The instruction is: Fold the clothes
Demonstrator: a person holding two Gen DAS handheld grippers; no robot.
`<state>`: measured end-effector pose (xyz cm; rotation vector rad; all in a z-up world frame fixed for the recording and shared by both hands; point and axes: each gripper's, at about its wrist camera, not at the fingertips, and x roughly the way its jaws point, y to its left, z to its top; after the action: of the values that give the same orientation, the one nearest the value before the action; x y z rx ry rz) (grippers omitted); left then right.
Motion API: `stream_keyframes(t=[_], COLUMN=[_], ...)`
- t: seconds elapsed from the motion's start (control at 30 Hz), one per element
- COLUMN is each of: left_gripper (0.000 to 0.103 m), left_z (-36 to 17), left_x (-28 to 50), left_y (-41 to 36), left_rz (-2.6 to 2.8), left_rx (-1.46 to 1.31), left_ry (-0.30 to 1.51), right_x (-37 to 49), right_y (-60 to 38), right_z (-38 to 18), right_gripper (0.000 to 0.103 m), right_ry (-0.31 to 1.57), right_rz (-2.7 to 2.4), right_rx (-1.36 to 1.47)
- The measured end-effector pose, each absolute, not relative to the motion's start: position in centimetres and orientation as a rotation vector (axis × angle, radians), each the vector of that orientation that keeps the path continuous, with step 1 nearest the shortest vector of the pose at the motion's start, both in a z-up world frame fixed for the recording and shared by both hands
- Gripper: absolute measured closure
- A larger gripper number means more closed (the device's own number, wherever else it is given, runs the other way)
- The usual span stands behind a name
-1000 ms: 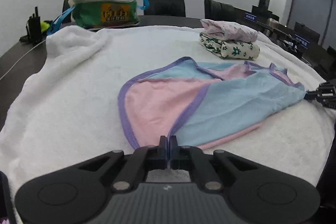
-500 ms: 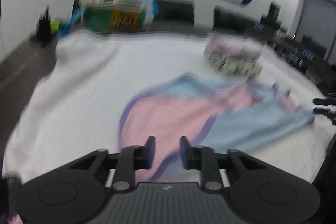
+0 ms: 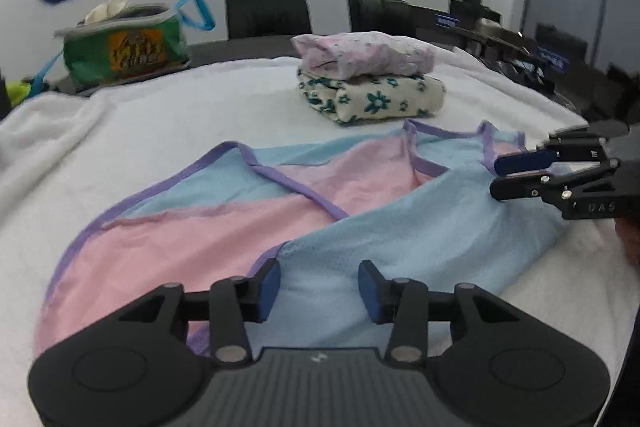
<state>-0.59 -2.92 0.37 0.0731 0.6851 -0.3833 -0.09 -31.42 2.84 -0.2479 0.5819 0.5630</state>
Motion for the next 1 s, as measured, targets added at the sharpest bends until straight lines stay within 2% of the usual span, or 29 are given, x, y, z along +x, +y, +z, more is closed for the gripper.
stream_keyframes(t=[0.17, 0.27, 0.3, 0.37, 0.43, 0.5, 0.67, 0.7, 0.77, 0.8, 0.83, 0.87, 1.0], left_gripper=[0.061, 0.060, 0.052, 0.045, 0.045, 0.050, 0.054, 0.067, 0.090, 0.098, 0.100, 0.100, 0.101], left_z=[2.7, 5.4, 6.3, 6.3, 5.5, 4.3, 2.2, 1.9, 1.2, 1.2, 1.2, 1.5, 4.0], left_x=[-1.0, 1.0, 2.3, 6.2, 9.7, 12.0, 14.3, 14.6, 15.1, 15.1, 15.1, 14.9, 11.6], left_y=[-1.2, 0.8, 1.3, 1.5, 1.1, -0.2, -1.1, -1.1, -1.4, -1.3, -1.1, -0.8, 0.1], left_rz=[-0.425, -0.390, -0.363, -0.350, -0.316, -0.303, -0.274, -0.278, -0.285, -0.294, -0.303, -0.310, -0.288], left_rx=[-0.028, -0.058, -0.055, -0.048, -0.051, -0.006, 0.011, 0.012, 0.037, 0.044, 0.048, 0.021, -0.041], left_ry=[0.698, 0.695, 0.690, 0.729, 0.769, 0.786, 0.738, 0.743, 0.757, 0.751, 0.746, 0.739, 0.650], right_x=[0.9, 1.0, 1.8, 4.4, 7.7, 10.6, 14.3, 14.7, 14.9, 14.8, 14.6, 14.5, 12.2], right_y=[-31.2, -32.1, -32.3, -32.5, -32.6, -32.2, -29.9, -29.8, -29.7, -29.6, -29.6, -29.6, -30.0], right_z=[2.8, 5.4, 6.2, 7.1, 7.1, 6.5, 3.5, 3.2, 2.7, 2.6, 2.5, 2.5, 4.2], right_gripper=[0.071, 0.053, 0.050, 0.050, 0.050, 0.050, 0.050, 0.051, 0.064, 0.082, 0.094, 0.097, 0.099], right_ry=[0.632, 0.541, 0.526, 0.542, 0.597, 0.643, 0.719, 0.732, 0.747, 0.747, 0.748, 0.748, 0.661], right_rz=[0.513, 0.502, 0.484, 0.469, 0.487, 0.508, 0.508, 0.507, 0.507, 0.509, 0.510, 0.511, 0.502], right_rx=[-0.257, -0.267, -0.273, -0.265, -0.201, -0.149, -0.160, -0.156, -0.157, -0.163, -0.170, -0.176, -0.191])
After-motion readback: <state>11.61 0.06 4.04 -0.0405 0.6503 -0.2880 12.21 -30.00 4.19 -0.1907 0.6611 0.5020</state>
